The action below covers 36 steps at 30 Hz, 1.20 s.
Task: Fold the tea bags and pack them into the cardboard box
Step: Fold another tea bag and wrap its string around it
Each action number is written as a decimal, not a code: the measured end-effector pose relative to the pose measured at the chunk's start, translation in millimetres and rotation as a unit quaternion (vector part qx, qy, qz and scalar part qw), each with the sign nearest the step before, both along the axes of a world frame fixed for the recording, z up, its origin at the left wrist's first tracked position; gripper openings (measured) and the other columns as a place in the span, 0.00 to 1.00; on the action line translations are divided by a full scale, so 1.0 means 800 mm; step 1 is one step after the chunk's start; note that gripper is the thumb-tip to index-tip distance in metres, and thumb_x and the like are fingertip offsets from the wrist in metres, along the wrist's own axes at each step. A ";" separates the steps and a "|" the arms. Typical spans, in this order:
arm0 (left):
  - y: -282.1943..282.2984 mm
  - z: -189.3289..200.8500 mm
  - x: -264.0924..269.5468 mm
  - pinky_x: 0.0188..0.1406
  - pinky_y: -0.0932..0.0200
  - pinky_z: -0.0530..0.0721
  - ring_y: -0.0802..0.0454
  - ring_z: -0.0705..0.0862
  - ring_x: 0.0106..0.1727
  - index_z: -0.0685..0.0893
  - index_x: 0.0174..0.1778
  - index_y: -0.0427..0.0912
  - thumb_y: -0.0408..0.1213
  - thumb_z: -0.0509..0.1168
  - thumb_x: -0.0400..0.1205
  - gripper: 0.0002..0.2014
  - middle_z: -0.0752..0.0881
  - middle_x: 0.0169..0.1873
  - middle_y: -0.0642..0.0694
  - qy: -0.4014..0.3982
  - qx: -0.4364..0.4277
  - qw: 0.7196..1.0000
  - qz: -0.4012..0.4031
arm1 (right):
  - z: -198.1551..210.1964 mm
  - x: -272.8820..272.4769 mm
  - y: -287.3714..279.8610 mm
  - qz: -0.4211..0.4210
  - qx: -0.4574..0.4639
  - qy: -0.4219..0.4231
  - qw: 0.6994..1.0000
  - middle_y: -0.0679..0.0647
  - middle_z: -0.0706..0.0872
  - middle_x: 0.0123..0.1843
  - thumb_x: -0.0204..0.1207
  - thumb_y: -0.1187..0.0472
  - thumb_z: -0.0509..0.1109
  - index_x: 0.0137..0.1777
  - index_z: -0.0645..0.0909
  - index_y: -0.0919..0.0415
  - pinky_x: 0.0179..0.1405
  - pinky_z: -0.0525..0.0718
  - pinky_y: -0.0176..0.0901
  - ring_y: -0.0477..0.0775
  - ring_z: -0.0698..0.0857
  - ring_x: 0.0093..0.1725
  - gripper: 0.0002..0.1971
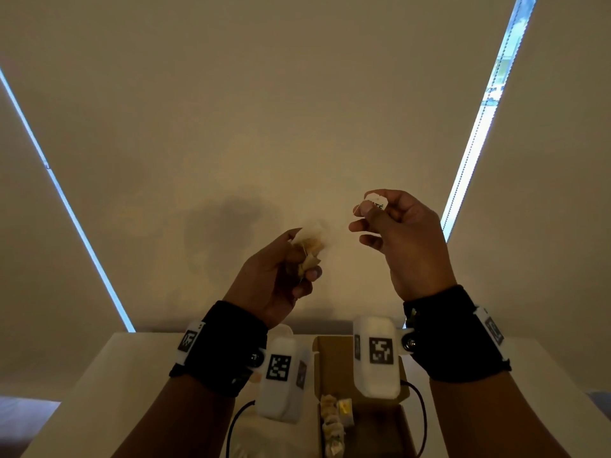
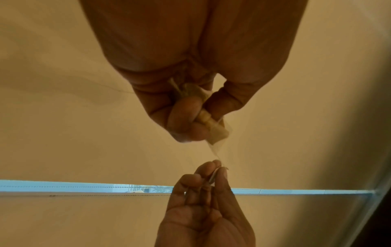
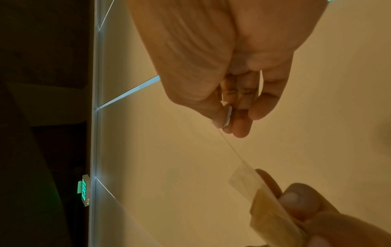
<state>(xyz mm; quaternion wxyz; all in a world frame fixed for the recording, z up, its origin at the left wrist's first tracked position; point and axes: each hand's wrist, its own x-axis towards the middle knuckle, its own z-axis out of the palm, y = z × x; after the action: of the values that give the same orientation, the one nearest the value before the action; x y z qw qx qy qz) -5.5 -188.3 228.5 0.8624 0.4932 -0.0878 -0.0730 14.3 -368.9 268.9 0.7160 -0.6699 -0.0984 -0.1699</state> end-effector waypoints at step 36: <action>-0.005 0.009 -0.035 0.18 0.67 0.74 0.52 0.85 0.34 0.85 0.53 0.36 0.31 0.67 0.84 0.04 0.88 0.39 0.40 0.005 0.024 0.998 0.060 | 0.009 -0.039 0.008 0.031 -0.346 -0.035 0.937 0.43 0.91 0.44 0.78 0.40 0.70 0.43 0.89 0.43 0.45 0.81 0.34 0.45 0.87 0.44 0.11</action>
<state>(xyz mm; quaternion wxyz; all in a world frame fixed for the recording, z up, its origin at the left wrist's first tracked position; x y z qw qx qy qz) -33.3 -192.1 235.3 0.8534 0.5181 -0.0518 -0.0253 -17.2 -362.6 275.9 0.4408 -0.8666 -0.1968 -0.1264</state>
